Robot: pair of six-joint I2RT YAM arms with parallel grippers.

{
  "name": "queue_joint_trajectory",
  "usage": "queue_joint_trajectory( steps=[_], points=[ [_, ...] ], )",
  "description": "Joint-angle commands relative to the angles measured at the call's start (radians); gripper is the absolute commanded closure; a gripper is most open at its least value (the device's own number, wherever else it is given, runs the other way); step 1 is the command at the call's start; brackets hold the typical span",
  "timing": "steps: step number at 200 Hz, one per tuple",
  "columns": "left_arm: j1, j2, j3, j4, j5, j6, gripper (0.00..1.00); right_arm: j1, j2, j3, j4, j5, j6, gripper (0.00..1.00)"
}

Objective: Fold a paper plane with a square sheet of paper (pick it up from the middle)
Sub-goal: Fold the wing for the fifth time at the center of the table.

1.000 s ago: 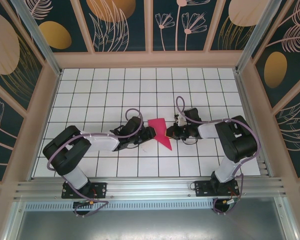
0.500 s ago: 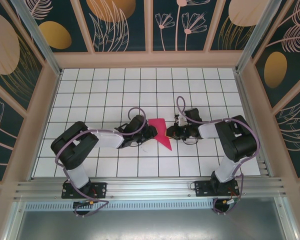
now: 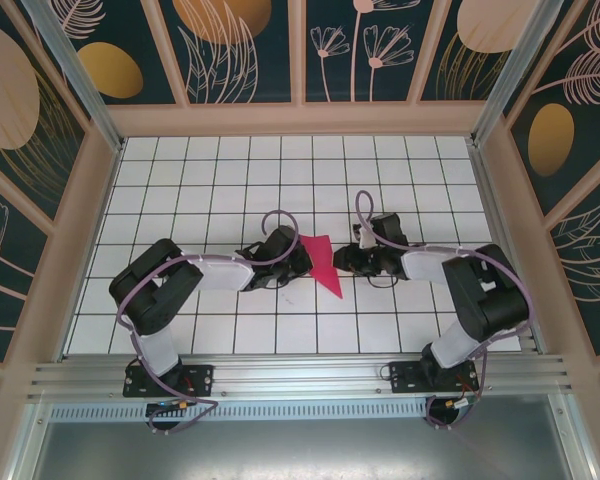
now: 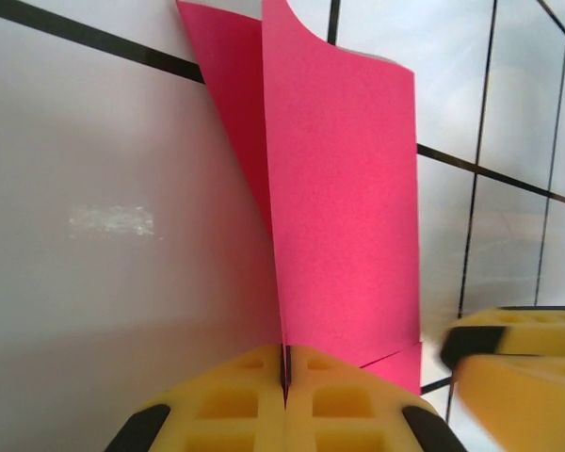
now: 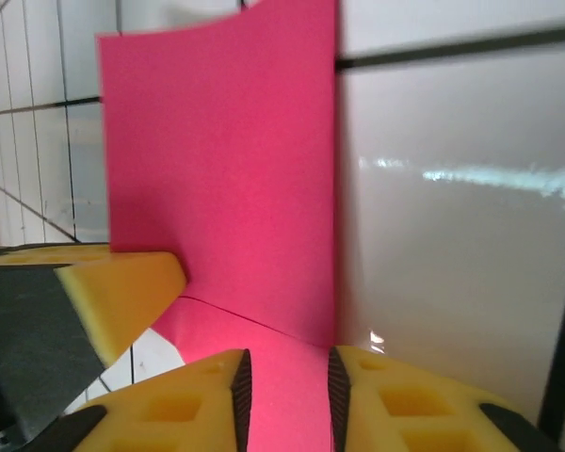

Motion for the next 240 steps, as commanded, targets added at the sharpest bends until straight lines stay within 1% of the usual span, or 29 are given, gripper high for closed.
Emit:
queue_joint_trajectory(
  steps=[1, 10, 19, 26, 46, 62, 74, 78, 100, 115, 147, 187, 203, 240],
  points=[
    [0.013, -0.039, 0.012, -0.075, -0.021, 0.034, 0.98, 0.061, -0.123, -0.033, -0.029, 0.183, -0.06, 0.64],
    [0.021, -0.045, 0.011, -0.084, -0.01, 0.039, 0.98, 0.095, -0.167, -0.052, -0.007, 0.254, -0.078, 0.6],
    [0.029, -0.047, 0.015, -0.101, 0.005, 0.051, 0.99, 0.129, -0.203, -0.07, 0.024, 0.316, -0.113, 0.59],
    [0.033, -0.051, 0.018, -0.117, 0.012, 0.059, 0.99, 0.173, -0.224, -0.08, 0.036, 0.363, -0.138, 0.56],
    [0.048, -0.075, 0.005, -0.129, 0.036, 0.067, 0.99, 0.273, -0.268, -0.121, 0.121, 0.449, -0.242, 0.52],
    [0.062, -0.084, -0.008, -0.132, 0.055, 0.071, 0.99, 0.366, -0.289, -0.148, 0.171, 0.549, -0.314, 0.48],
    [0.075, -0.084, -0.01, -0.145, 0.067, 0.081, 0.99, 0.422, -0.288, -0.164, 0.199, 0.584, -0.36, 0.47],
    [0.079, -0.109, -0.011, -0.147, 0.073, 0.084, 0.99, 0.439, -0.284, -0.171, 0.211, 0.604, -0.374, 0.47],
    [0.094, -0.115, -0.01, -0.156, 0.102, 0.098, 0.99, 0.513, -0.232, -0.181, 0.248, 0.692, -0.442, 0.45],
    [0.1, -0.113, -0.003, -0.171, 0.117, 0.109, 0.99, 0.563, -0.186, -0.17, 0.261, 0.783, -0.502, 0.44],
    [0.109, -0.107, -0.003, -0.181, 0.123, 0.118, 0.99, 0.632, -0.108, -0.165, 0.362, 0.863, -0.632, 0.44],
    [0.113, -0.095, 0.003, -0.181, 0.128, 0.122, 0.98, 0.636, 0.0, -0.152, 0.427, 0.941, -0.732, 0.44],
    [0.113, -0.096, 0.008, -0.181, 0.134, 0.122, 0.98, 0.637, 0.022, -0.142, 0.433, 0.927, -0.756, 0.45],
    [0.113, -0.066, 0.013, -0.178, 0.138, 0.12, 0.98, 0.637, 0.077, -0.138, 0.487, 0.947, -0.791, 0.47]
  ],
)
